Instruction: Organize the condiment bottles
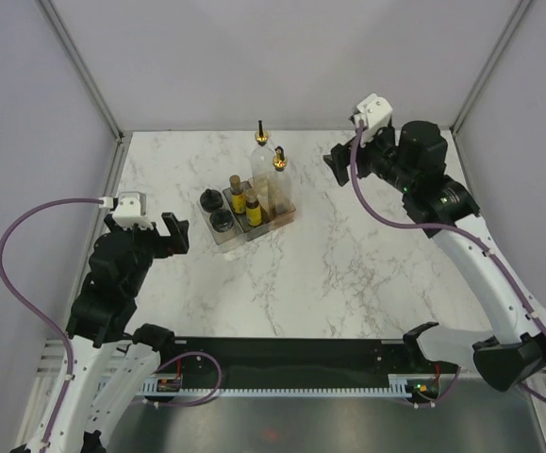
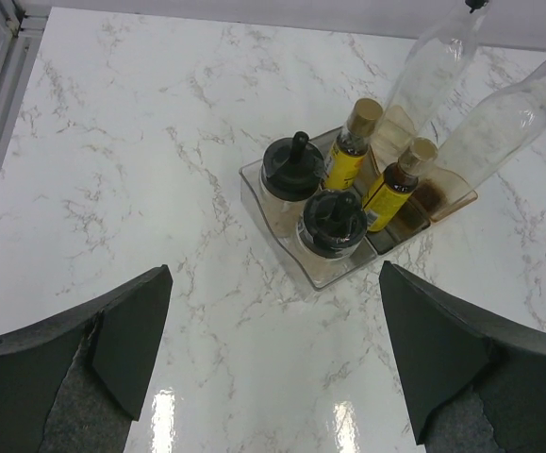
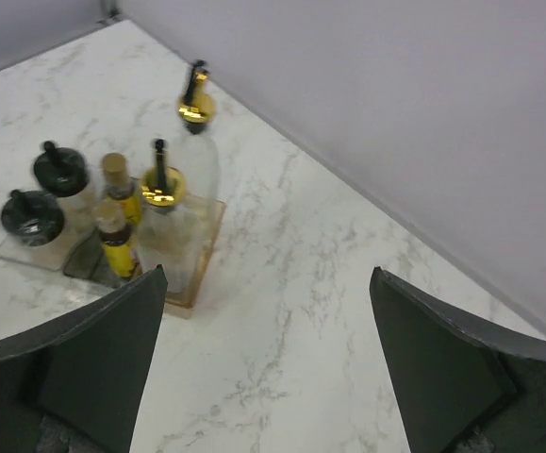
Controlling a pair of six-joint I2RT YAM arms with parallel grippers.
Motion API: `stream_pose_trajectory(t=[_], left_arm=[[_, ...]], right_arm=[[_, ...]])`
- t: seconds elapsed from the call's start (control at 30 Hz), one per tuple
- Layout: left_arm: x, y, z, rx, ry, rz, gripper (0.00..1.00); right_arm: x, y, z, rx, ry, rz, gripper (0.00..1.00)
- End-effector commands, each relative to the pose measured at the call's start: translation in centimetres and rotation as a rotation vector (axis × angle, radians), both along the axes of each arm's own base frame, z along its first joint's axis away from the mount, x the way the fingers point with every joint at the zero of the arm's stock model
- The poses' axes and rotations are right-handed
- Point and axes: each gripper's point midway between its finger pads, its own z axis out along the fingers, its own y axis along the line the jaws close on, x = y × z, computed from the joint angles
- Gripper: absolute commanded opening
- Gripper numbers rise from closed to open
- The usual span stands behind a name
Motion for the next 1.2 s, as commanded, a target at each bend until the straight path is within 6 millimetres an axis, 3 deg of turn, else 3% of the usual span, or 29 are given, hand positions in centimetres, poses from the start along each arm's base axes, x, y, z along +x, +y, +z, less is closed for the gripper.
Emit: stream_pose_trajectory(t=[0.0, 0.03, 0.07, 0.1, 0.13, 0.17, 0.2, 0.23, 0.3, 0.37, 0.5, 0.73, 1.17], left_arm=[[0.1, 0.5, 1.4, -0.039, -0.019, 0.046, 1.00], [0.2, 0.5, 1.3, -0.040, -0.012, 0.051, 1.00], [0.6, 0.4, 1.0, -0.035, 0.002, 0.056, 1.00], [1.0, 0.5, 1.1, -0.040, 0.002, 0.067, 1.00], [1.2, 0.6, 1.0, -0.039, 0.006, 0.079, 1.00], [1.7, 0.8, 0.9, -0.038, 0.013, 0.097, 1.00], [2.0, 1.0, 0.9, -0.040, 0.017, 0.109, 1.00], [2.2, 1.4, 0.9, -0.044, 0.020, 0.128, 1.00], [2.6, 2.1, 0.7, -0.048, 0.029, 0.161, 1.00], [2.8, 2.8, 0.0, -0.026, 0.043, 0.180, 1.00], [2.4, 3.4, -0.4, 0.022, 0.026, 0.176, 1.00], [1.0, 3.0, -0.5, 0.024, -0.056, 0.131, 1.00], [0.6, 2.5, -0.1, 0.013, -0.080, 0.098, 1.00]], right_arm=[[1.1, -7.8, -2.9, 0.067, 0.089, -0.372, 0.98], [1.0, -9.6, -3.8, 0.069, 0.100, -0.429, 0.98], [0.6, -12.3, -3.4, 0.098, 0.079, -0.505, 0.98], [0.3, -13.8, -5.9, 0.104, 0.125, -0.557, 0.98], [-0.1, -17.0, -5.9, 0.124, 0.107, -0.676, 0.98], [-0.4, -18.5, -6.4, 0.138, 0.107, -0.742, 0.98], [-0.7, -20.1, -8.2, 0.131, 0.129, -0.813, 0.98], [-1.5, -22.6, -8.2, 0.162, 0.109, -0.927, 0.98], [-2.3, -24.6, -10.1, 0.155, 0.119, -1.033, 0.98], [-3.0, -25.8, -10.9, 0.142, 0.117, -1.104, 0.98], [-4.1, -26.9, -12.5, 0.135, 0.119, -1.169, 0.98], [-5.1, -27.6, -11.6, 0.211, 0.060, -1.222, 0.98], [-5.1, -27.3, -11.1, 0.208, 0.040, -1.195, 0.98]])
